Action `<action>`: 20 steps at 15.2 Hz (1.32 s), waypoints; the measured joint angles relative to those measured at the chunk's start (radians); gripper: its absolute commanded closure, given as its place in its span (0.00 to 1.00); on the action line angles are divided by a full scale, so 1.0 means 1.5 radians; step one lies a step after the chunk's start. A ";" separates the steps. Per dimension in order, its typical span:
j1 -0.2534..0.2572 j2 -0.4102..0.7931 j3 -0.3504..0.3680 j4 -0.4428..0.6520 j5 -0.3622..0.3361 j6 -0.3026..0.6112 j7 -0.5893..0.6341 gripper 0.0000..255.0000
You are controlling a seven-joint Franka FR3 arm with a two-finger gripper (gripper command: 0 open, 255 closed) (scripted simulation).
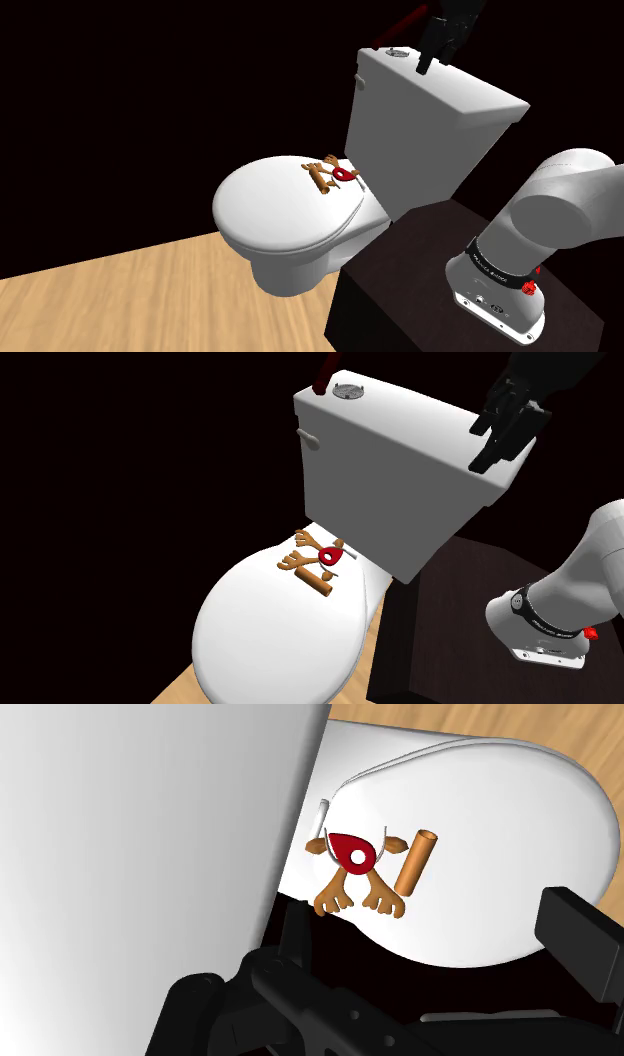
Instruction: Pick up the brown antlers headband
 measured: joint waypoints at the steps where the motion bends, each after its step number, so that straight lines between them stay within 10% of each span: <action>1: 0.000 0.000 0.000 0.000 0.000 0.000 0.000 0.00; 20: -0.003 0.297 -0.046 -0.037 0.060 0.305 0.024 0.00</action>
